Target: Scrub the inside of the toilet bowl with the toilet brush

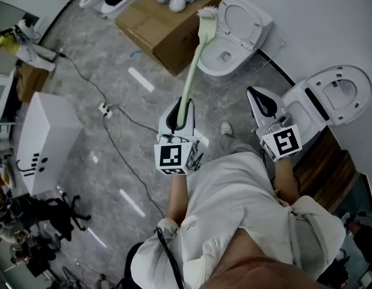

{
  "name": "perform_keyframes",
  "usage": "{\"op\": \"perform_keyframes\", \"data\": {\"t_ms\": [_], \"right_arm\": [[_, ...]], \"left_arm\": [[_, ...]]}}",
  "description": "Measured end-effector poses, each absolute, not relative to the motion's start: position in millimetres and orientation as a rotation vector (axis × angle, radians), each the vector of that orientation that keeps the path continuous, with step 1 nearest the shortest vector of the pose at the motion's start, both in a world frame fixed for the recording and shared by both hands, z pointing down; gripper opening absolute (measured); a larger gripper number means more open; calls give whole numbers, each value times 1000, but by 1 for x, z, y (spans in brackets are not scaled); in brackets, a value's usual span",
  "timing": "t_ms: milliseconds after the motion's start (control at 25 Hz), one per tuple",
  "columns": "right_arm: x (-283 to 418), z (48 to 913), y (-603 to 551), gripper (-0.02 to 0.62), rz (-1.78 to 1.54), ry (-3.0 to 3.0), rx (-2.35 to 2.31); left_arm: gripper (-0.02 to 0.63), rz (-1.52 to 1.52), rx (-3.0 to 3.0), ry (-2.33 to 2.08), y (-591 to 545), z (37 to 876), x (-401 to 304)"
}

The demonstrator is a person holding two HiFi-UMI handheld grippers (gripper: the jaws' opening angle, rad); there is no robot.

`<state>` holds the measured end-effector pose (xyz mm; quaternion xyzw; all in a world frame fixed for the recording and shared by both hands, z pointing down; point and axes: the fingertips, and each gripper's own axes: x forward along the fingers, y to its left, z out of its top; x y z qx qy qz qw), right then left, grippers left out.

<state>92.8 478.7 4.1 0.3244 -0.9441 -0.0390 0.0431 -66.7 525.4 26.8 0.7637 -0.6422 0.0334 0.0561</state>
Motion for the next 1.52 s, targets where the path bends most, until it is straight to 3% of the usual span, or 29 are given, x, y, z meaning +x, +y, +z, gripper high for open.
{"op": "perform_keyframes", "data": {"t_ms": [520,1520], "right_arm": [[85,13,349,4,-90,-2862,966],[49,50,234,3,6,-2807,1013]], "left_arm": [[101,111,2299,-1914,399,34,-68],[101,156,2286,-1818,278,77,-106]]}}
